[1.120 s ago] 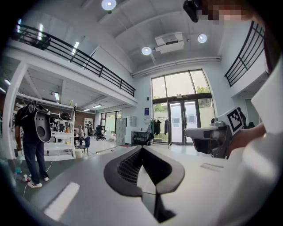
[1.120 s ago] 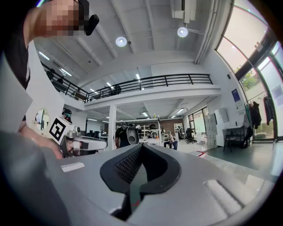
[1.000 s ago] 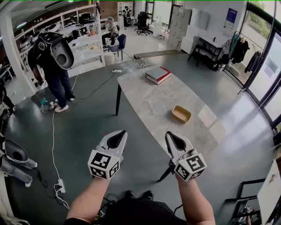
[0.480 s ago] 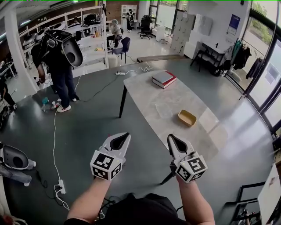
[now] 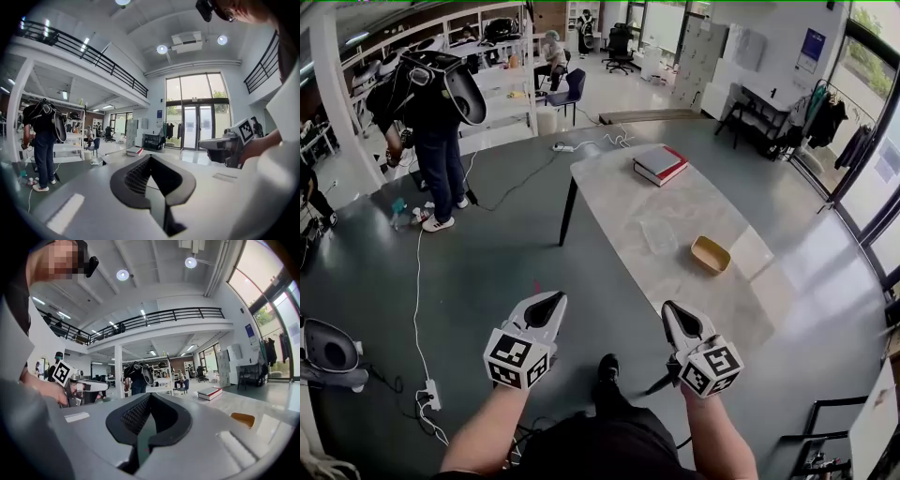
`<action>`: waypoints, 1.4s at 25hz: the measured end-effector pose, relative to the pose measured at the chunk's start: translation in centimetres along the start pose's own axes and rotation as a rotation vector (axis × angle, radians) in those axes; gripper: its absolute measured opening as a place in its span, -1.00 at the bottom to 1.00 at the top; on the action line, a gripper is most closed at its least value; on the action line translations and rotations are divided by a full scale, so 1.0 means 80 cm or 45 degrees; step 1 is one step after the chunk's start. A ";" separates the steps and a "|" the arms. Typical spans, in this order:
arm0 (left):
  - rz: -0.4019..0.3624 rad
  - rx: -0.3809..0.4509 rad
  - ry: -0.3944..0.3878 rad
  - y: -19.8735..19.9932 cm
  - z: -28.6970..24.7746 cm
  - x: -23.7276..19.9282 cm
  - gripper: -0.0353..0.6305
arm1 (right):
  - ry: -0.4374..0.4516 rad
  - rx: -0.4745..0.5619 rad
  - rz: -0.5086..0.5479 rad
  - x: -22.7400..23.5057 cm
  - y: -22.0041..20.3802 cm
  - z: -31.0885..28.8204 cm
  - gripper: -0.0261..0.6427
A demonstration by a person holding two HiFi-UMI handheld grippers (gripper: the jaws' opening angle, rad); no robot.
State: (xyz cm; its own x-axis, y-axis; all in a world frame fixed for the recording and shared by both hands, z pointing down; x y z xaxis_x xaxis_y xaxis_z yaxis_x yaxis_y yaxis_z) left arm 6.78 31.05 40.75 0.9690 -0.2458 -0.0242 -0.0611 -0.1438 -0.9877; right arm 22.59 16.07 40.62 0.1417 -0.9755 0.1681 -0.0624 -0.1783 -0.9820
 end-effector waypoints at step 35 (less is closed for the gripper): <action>-0.226 -0.041 -0.440 0.051 -0.475 -0.009 -0.90 | -0.293 0.012 -0.097 0.331 0.044 -0.172 -0.88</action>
State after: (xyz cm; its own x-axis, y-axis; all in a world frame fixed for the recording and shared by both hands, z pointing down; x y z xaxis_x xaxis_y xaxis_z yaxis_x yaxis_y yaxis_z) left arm -3.29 -5.80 42.64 0.9884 0.1223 0.0903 0.1123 -0.1868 -0.9760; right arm 12.51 -12.19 42.79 0.3675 -0.9040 0.2185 -0.0341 -0.2478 -0.9682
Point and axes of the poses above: the fingertips, and each gripper's own axes: z backward along the fingers, x to its right, y out of its top, the point moved 1 cm from there along z, backward along the fingers, and after that the axes turned 2 degrees about -z, right-handed, at the moved point
